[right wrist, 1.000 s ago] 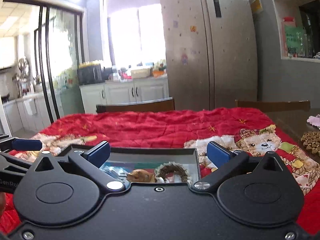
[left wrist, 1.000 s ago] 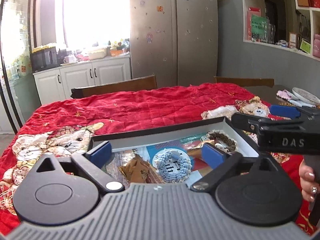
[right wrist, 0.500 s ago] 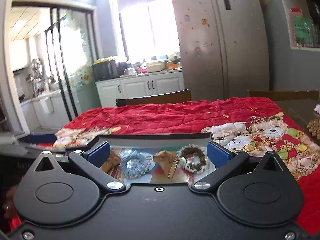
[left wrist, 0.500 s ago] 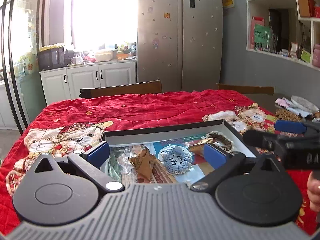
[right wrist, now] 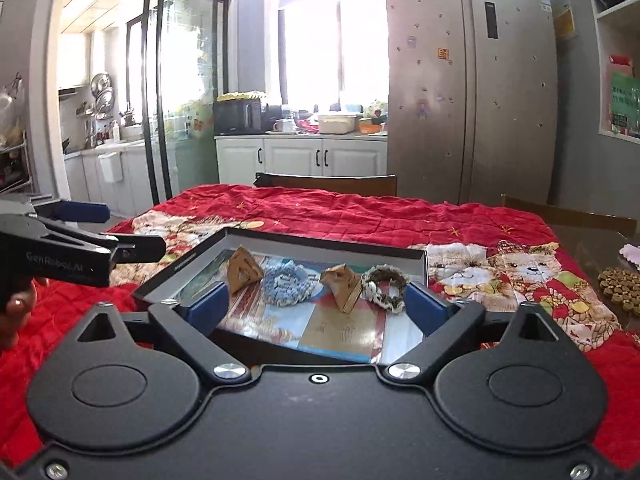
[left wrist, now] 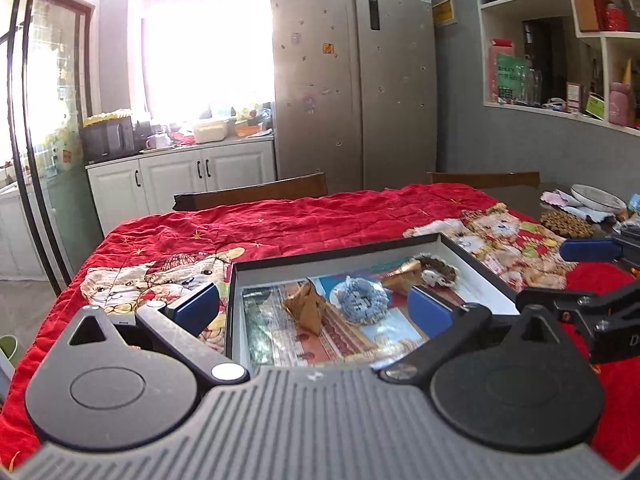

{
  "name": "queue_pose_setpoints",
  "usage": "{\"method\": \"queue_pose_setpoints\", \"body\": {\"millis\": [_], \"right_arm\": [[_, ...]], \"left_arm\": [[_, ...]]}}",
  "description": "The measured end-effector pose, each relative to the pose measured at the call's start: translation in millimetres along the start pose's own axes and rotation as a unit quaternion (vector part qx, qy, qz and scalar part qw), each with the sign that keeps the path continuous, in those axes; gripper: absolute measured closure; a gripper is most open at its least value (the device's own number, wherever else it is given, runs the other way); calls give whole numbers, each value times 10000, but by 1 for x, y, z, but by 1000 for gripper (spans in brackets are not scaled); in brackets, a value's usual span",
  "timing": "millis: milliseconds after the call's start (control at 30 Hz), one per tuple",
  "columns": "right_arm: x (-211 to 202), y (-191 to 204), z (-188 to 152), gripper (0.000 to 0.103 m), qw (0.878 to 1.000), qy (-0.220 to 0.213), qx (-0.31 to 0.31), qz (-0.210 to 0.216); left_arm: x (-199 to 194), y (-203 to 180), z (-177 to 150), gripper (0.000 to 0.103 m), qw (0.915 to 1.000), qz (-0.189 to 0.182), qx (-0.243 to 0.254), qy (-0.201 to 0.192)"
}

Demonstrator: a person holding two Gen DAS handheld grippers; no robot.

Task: Organize objects
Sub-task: 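Raise both open grippers from the box and move them to the pile, then close the right gripper on the white lace scrunchie while the left moves to a brown packet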

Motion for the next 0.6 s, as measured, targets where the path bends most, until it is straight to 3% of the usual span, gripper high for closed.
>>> {"method": "queue_pose_setpoints", "body": {"millis": [167, 433, 600], "right_arm": [[-13, 3, -24, 31, 9994, 235, -241, 113], [-29, 14, -58, 45, 9949, 440, -872, 258], [-30, 14, -72, 52, 9934, 590, -922, 350]], "left_arm": [[-13, -11, -11, 0, 9995, -249, 178, 17], [-17, -45, -45, 0, 9945, -755, 691, 208], [-9, -59, -63, 2, 9916, -1072, 575, 443]]}}
Point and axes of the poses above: each gripper's, at about its wrist camera, not at the fingertips, and x roughly the way its jaws point, y to its left, z to its top, the point moved 9 cm from there along x, roughly the way its jaws point, and after that the axes turned 12 degrees about x, right-handed, at the moved point
